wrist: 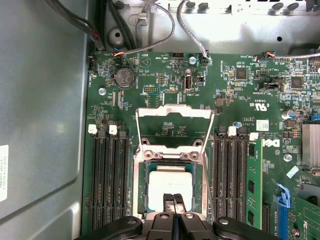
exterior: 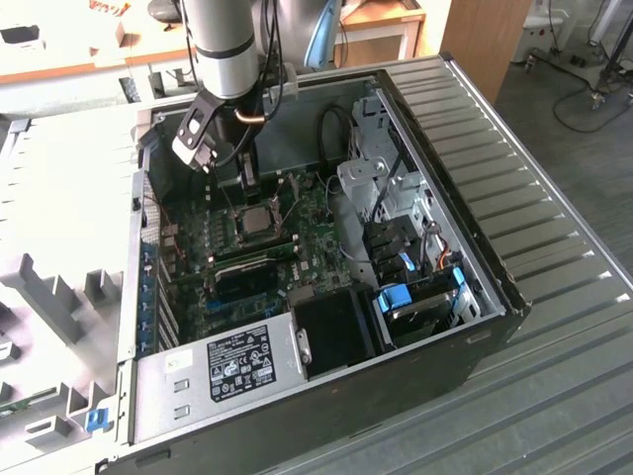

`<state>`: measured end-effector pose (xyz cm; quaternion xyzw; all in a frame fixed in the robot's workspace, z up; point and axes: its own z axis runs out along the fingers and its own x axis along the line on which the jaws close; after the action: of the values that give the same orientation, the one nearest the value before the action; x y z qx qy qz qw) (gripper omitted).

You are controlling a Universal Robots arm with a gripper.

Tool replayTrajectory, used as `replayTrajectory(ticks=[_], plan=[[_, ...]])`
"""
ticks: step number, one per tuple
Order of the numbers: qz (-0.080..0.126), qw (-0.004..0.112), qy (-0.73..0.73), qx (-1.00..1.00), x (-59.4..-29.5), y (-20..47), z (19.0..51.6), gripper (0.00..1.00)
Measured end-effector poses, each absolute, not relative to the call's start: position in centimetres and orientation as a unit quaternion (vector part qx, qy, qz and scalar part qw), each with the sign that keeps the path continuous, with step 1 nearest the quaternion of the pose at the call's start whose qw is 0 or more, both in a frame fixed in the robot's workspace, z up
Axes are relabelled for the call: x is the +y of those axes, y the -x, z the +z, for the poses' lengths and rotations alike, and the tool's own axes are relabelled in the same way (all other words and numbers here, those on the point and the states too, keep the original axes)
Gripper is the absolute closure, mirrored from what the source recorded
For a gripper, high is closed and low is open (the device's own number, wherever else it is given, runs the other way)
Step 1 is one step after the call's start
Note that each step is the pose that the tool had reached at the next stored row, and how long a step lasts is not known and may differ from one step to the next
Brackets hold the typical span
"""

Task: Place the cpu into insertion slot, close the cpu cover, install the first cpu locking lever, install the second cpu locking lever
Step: 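Close the cpu cover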

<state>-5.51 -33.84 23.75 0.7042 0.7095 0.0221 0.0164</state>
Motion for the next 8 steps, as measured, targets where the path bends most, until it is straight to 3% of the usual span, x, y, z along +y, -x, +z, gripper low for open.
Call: replayTrajectory(ticks=[8], plan=[[0.022,0.016,-0.704,0.709,-33.84,5.51,23.99,0.89]])
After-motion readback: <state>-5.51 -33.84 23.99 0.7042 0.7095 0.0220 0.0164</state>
